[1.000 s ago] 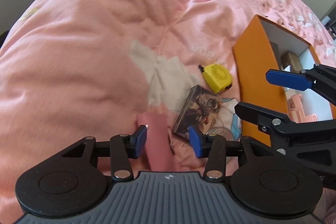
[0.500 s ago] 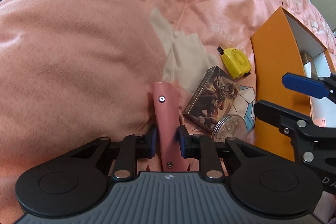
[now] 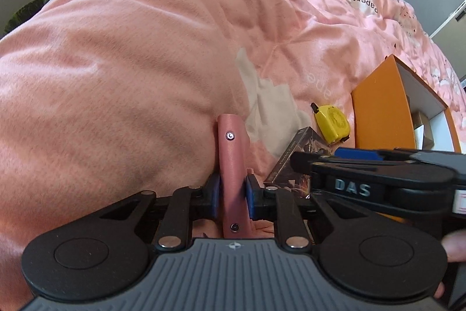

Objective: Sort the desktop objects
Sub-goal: 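Grasp the pink wallet with the left gripper while the right reaches toward the card box, then grasp the anime-art card box with the right gripper while the left holds the wallet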

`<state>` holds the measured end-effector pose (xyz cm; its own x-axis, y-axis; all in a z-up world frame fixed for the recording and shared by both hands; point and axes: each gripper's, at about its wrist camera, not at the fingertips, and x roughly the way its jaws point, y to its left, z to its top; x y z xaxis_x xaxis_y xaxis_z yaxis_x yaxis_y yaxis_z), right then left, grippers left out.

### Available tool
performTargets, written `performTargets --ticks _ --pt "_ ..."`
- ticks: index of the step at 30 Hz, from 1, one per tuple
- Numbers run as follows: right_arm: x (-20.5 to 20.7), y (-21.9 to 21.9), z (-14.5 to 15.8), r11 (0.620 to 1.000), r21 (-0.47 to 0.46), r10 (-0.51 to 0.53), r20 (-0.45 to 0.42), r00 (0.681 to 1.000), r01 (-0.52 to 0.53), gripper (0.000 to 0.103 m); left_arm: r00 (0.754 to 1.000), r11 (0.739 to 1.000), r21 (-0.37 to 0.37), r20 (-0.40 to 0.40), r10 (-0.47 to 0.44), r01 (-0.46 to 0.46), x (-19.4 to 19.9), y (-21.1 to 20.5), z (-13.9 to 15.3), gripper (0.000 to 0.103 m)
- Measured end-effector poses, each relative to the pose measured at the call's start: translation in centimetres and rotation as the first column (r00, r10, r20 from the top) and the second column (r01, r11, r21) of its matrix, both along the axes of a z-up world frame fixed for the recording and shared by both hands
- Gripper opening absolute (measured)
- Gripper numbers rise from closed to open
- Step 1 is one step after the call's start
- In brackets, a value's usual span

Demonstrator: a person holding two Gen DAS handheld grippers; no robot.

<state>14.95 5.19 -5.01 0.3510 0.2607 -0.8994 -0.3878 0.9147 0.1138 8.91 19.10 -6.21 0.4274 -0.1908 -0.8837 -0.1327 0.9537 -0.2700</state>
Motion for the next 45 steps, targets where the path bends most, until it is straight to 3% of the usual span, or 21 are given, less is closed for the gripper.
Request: performTargets --ticks 12,15,22,25,28,30,32,36,41,45 --pt "2.5 0.8 -4.4 0.977 -0.106 -0.198 -0.113 0.974 0.187 0.066 1.0 0.998 -0.066 0.021 -0.006 0.007 -0.3 1.3 -0.6 0.021" --pt "2.7 1.1 -4.8 0.972 -0.121 -0.211 -0.095 0.973 0.199 0.072 1.0 0.997 -0.071 0.023 -0.008 0.01 -0.4 1.4 -0.6 0.021" --pt "2.9 1.7 -6.3 0.956 -0.216 -0.21 -0.041 0.977 0.197 0.074 1.0 0.998 -0.069 0.023 -0.011 0.012 -0.3 1.4 -0.6 0.021" --pt "2.9 0.8 -6.3 0.959 -0.184 -0.23 -0.058 0.971 0.216 0.075 1.0 0.998 -0.064 0.022 -0.013 0.014 -0.3 1.3 -0.6 0.021" --pt "2.7 0.0 -5.7 0.966 -0.14 -0.228 -0.074 0.971 0.216 0.064 1.0 0.998 -0.057 0.021 -0.015 0.017 -0.3 1.2 -0.6 0.021" --pt "2.3 -0.5 -4.7 0.976 -0.092 -0.204 -0.067 0.977 0.198 0.043 1.0 0.998 -0.052 0.02 -0.017 0.018 -0.3 1.0 -0.6 0.021" --pt "2.3 -0.9 -4.2 0.981 -0.062 -0.186 -0.081 0.979 0.181 0.035 1.0 0.999 -0.046 0.02 -0.019 0.02 -0.3 0.9 -0.5 0.021" --pt "1.8 -2.0 -3.9 0.979 -0.041 -0.201 -0.105 0.974 0.198 0.034 1.0 0.999 -0.042 0.02 -0.022 0.023 -0.4 0.8 -0.5 0.021" --pt "1.1 -1.8 -3.4 0.976 -0.071 -0.212 -0.072 0.975 0.207 0.03 1.0 0.999 -0.043 0.02 -0.023 0.023 -0.4 0.9 -0.5 0.021" --pt "0.9 -2.0 -3.3 0.979 -0.059 -0.201 -0.094 0.975 0.196 0.027 0.999 0.995 -0.094 0.019 -0.025 0.027 0.1 0.7 -1.0 0.02"
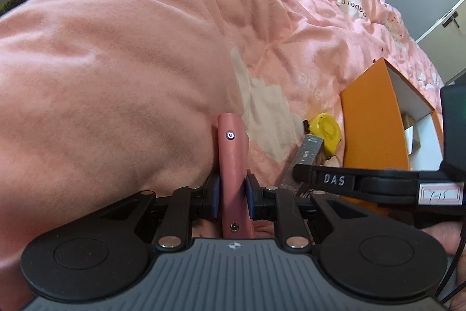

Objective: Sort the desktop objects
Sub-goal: 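Grasp the anime-art card box with the right gripper while the left holds the wallet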

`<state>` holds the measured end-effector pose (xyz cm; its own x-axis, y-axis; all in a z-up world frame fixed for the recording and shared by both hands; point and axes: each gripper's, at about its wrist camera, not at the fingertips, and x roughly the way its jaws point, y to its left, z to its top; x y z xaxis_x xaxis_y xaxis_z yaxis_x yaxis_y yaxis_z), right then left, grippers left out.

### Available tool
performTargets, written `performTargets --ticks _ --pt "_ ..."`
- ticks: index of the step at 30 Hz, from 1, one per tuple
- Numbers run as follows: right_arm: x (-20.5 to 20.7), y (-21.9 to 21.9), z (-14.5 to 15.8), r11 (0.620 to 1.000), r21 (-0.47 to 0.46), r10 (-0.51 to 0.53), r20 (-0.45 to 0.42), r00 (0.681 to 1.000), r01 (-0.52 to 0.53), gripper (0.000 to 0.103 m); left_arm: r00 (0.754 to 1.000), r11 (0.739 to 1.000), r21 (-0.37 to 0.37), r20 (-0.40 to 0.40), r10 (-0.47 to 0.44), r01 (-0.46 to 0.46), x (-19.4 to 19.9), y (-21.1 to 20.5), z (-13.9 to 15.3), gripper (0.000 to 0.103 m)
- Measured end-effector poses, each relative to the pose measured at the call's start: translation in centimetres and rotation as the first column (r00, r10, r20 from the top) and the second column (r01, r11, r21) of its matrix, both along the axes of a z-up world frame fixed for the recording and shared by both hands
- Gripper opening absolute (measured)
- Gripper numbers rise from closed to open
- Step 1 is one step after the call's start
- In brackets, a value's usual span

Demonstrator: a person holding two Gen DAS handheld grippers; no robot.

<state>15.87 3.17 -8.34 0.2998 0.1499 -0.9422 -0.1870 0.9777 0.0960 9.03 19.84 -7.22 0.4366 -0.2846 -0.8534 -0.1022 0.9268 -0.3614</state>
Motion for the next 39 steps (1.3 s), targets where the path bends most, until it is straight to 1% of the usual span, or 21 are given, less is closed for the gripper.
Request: performTargets --ticks 2,5,7,10,11,13,15,18,19,20,21,25,27,29,31,33,35,37,38,39 --pt "0.0 0.0 -0.1 1.0 0.004 -0.007 0.0 1.0 0.007 0.027 1.0 1.0 -0.019 -0.007 -0.005 0.005 0.4 -0.2 -0.4 0.02" --pt "-0.4 -0.3 0.5 1.0 0.003 -0.022 0.013 1.0 0.022 0.021 0.999 0.999 -0.024 0.002 -0.034 0.034 0.9 -1.0 -0.7 0.02" --pt "-0.5 -0.4 0.8 1.0 0.003 -0.028 0.023 0.999 0.028 0.021 0.998 0.997 -0.039 0.009 -0.065 0.066 1.4 -1.7 -1.0 0.02" --pt "-0.5 -0.5 1.0 0.999 0.011 -0.033 0.021 0.999 0.032 0.02 0.995 0.995 -0.036 0.018 -0.097 0.098 1.8 -2.4 -1.4 0.02" --pt "-0.5 -0.5 0.9 0.999 -0.003 -0.034 0.018 0.999 0.034 0.015 0.995 0.994 -0.04 0.019 -0.099 0.1 1.8 -2.5 -1.4 0.02" --pt "-0.5 -0.5 0.9 0.999 -0.003 -0.038 0.02 0.999 0.038 0.013 0.995 0.992 -0.07 0.023 -0.101 0.102 1.7 -2.2 -1.4 0.02" --pt "-0.4 -0.7 1.0 0.999 0.02 -0.051 0.018 0.999 0.051 0.014 0.995 0.99 -0.091 0.023 -0.102 0.104 1.7 -2.0 -1.5 0.02" --pt "-0.3 -0.9 1.2 0.997 0.046 -0.068 0.013 0.998 0.068 0.02 0.992 0.985 -0.116 0.032 -0.121 0.124 1.5 -2.1 -1.4 0.021" --pt "-0.2 -0.8 1.2 0.996 0.048 -0.072 0.017 0.997 0.071 0.024 0.991 0.985 -0.118 0.032 -0.126 0.129 1.5 -2.3 -1.4 0.021" --pt "-0.1 -0.6 1.1 0.996 0.046 -0.072 0.02 0.997 0.071 0.031 0.992 0.986 -0.11 0.03 -0.126 0.129 1.5 -2.4 -1.4 0.022" --pt "0.0 -0.3 1.0 0.997 0.036 -0.073 0.023 0.997 0.073 0.038 0.992 0.986 -0.109 0.028 -0.125 0.128 1.5 -2.4 -1.5 0.022" --pt "0.6 0.5 -0.3 0.996 -0.006 -0.087 0.019 0.996 0.087 0.044 0.993 0.984 -0.13 0.021 -0.117 0.119 1.6 -2.2 -1.6 0.022" --pt "1.0 0.6 -1.0 0.995 -0.014 -0.095 0.006 0.995 0.095 0.052 0.994 0.985 -0.131 0.014 -0.108 0.109 1.7 -2.0 -1.8 0.021" --pt "1.1 0.9 -1.5 0.994 -0.04 -0.099 0.012 0.995 0.1 0.06 0.995 0.986 -0.134 0.007 -0.095 0.095 1.8 -1.8 -2.0 0.021" --pt "1.2 1.1 -1.8 0.992 -0.053 -0.11 0.024 0.994 0.111 0.063 0.996 0.988 -0.133 0.001 -0.084 0.083 1.9 -1.5 -2.2 0.021" --pt "1.5 1.3 -2.1 0.99 -0.065 -0.12 0.035 0.992 0.122 0.07 0.998 0.99 -0.128 -0.006 -0.069 0.067 1.9 -1.4 -2.3 0.021" --pt "1.8 1.2 -2.6 0.991 -0.047 -0.123 0.022 0.992 0.123 0.074 0.998 0.99 -0.132 -0.017 -0.054 0.051 2.0 -1.1 -2.4 0.021" --pt "1.9 1.3 -2.9 0.992 -0.045 -0.12 0.019 0.993 0.121 0.075 0.998 0.988 -0.146 -0.019 -0.052 0.049 2.0 -0.9 -2.5 0.021" --pt "1.9 1.3 -2.9 0.992 -0.041 -0.122 0.018 0.992 0.123 0.074 0.998 0.987 -0.15 -0.017 -0.055 0.052 2.0 -0.9 -2.5 0.021" --pt "1.9 1.0 -2.8 0.991 -0.037 -0.128 0.017 0.992 0.129 0.067 0.998 0.987 -0.153 -0.014 -0.057 0.054 1.9 -0.8 -2.4 0.021"
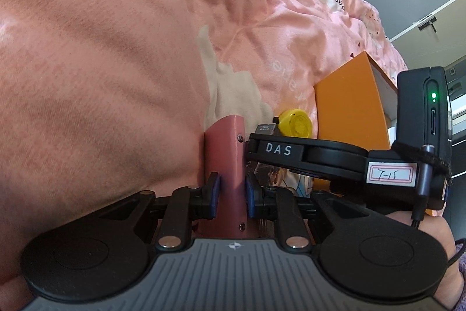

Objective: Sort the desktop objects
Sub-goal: 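Grasp the anime-art card box with the right gripper while the left holds the wallet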

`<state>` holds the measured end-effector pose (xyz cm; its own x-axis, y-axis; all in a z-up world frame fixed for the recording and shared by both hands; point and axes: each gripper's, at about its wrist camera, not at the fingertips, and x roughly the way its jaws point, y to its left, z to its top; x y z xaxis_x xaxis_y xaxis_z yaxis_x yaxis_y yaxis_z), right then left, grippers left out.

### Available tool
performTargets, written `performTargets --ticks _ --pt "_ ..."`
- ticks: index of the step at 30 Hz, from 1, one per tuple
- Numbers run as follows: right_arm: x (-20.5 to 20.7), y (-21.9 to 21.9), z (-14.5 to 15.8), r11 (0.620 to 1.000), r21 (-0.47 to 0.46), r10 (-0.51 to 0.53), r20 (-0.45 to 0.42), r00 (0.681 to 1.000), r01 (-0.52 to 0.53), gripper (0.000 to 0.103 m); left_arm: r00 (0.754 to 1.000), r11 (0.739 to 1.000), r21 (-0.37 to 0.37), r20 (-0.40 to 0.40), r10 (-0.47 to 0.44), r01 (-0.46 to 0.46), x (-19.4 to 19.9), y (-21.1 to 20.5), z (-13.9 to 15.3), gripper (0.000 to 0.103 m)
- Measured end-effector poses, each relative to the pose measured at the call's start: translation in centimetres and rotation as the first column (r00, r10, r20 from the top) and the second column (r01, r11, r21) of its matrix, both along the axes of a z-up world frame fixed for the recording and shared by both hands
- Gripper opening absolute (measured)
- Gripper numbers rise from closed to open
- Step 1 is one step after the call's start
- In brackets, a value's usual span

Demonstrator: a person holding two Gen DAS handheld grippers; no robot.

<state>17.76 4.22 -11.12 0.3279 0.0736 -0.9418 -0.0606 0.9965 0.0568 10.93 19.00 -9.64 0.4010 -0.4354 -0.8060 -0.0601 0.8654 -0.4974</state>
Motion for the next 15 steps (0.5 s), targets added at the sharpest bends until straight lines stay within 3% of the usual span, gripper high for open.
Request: performTargets --ticks 2,4,5,7,8,11,13,14,15 --pt "0.0 -0.7 0.3 1.0 0.026 -0.014 -0.008 1.0 0.014 0.065 1.0 1.0 -0.003 0.002 0.002 -0.002 -0.1 0.1 0.0 0.021" --pt "-0.3 -1.0 0.9 0.998 0.065 -0.001 -0.007 1.0 0.001 0.049 1.0 1.0 -0.007 -0.002 0.009 -0.009 -0.1 0.2 0.0 0.021" --pt "-0.4 -1.0 1.3 0.997 0.08 0.01 0.003 1.0 -0.01 0.038 1.0 1.0 -0.007 -0.003 0.012 -0.012 -0.2 0.3 0.0 0.021" --pt "-0.5 -1.2 1.9 0.986 0.163 0.042 -0.008 0.999 -0.04 0.005 1.0 1.0 -0.005 -0.006 0.017 -0.017 -0.2 0.4 0.0 0.021" --pt "-0.2 -1.3 1.7 0.981 0.189 0.048 -0.044 0.998 -0.039 0.0 1.0 1.0 -0.004 -0.008 0.019 -0.019 -0.3 0.4 0.0 0.021" --pt "-0.2 -1.3 1.3 0.988 0.154 0.026 -0.051 0.998 -0.018 0.0 1.0 1.0 -0.005 -0.005 0.021 -0.021 -0.5 0.4 0.0 0.021" --pt "-0.8 -0.7 1.7 0.994 0.108 0.034 -0.031 0.999 -0.031 0.007 1.0 1.0 -0.006 -0.004 0.026 -0.026 -0.6 0.5 0.1 0.021" --pt "-1.0 -0.3 1.9 0.995 0.089 0.038 -0.021 0.999 -0.036 0.027 0.999 0.999 -0.004 -0.005 0.032 -0.032 -0.7 0.6 0.1 0.02" --pt "-1.2 -0.1 1.9 0.997 0.068 0.042 -0.004 0.999 -0.041 0.055 0.999 0.999 0.001 -0.006 0.042 -0.042 -0.8 0.7 0.2 0.02"
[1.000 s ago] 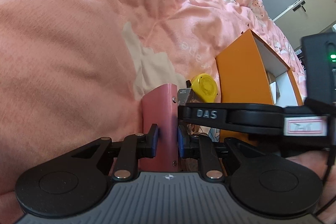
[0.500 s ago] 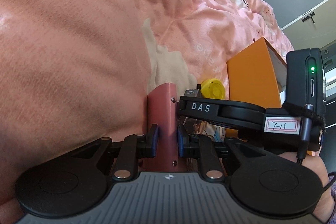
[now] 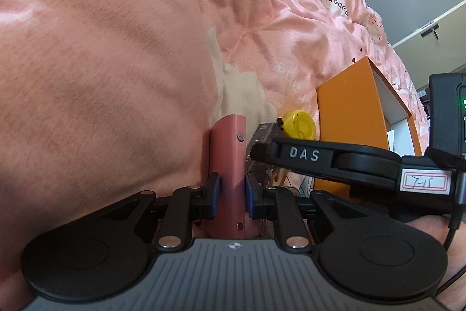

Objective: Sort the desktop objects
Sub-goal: 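Grasp the anime-art card box with the right gripper while the left holds the wallet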

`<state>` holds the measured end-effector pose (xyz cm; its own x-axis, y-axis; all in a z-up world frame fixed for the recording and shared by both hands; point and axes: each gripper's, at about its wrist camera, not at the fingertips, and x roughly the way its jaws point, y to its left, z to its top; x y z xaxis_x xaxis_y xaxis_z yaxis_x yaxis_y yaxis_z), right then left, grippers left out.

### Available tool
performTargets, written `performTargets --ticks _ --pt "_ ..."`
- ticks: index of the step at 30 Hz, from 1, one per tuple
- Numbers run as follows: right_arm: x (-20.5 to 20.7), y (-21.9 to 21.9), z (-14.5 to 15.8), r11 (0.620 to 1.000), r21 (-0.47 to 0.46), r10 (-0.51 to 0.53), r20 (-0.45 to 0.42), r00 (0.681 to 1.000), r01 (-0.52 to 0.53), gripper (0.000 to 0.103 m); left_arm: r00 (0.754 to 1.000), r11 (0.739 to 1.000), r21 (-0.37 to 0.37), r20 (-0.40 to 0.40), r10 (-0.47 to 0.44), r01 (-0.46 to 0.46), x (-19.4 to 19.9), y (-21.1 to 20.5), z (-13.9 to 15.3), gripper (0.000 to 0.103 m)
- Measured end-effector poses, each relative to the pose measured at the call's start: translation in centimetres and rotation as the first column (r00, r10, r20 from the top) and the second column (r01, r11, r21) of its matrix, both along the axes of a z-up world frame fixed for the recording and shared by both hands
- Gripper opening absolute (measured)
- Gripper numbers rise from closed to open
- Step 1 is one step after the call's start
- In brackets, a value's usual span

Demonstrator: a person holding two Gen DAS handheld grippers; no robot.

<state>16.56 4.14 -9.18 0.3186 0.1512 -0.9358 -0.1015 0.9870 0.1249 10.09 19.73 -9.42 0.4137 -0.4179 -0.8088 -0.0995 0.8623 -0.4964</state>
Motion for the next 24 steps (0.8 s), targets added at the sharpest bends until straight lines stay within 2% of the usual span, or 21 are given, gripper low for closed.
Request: performTargets --ticks 1,4,9,16,20,24 --pt "0.0 0.1 0.1 1.0 -0.015 0.001 0.016 1.0 -0.001 0.061 1.0 1.0 0.009 -0.001 0.011 -0.011 -0.1 0.1 0.1 0.02" --pt "0.4 0.3 -0.3 0.997 -0.076 -0.013 0.015 1.0 0.014 0.062 0.999 0.998 0.041 0.001 0.038 -0.038 -0.4 0.4 0.3 0.019" --pt "1.0 0.3 -1.5 0.995 -0.085 -0.048 -0.021 0.999 0.046 0.067 0.999 0.998 0.042 0.001 0.043 -0.043 -0.4 0.5 0.2 0.018" --pt "1.8 0.6 -4.0 0.994 -0.079 -0.079 -0.073 0.994 0.073 0.068 0.999 0.998 0.039 0.0 0.044 -0.044 -0.4 0.5 0.2 0.018" --pt "1.4 -0.4 -3.0 0.997 -0.019 -0.073 -0.078 0.994 0.072 0.066 0.999 0.998 0.037 0.0 0.044 -0.044 -0.4 0.5 0.1 0.018" --pt "0.7 -1.8 -1.2 0.995 0.087 -0.036 -0.06 0.998 0.041 0.061 0.999 0.999 0.033 0.003 0.041 -0.041 -0.4 0.6 0.1 0.018"
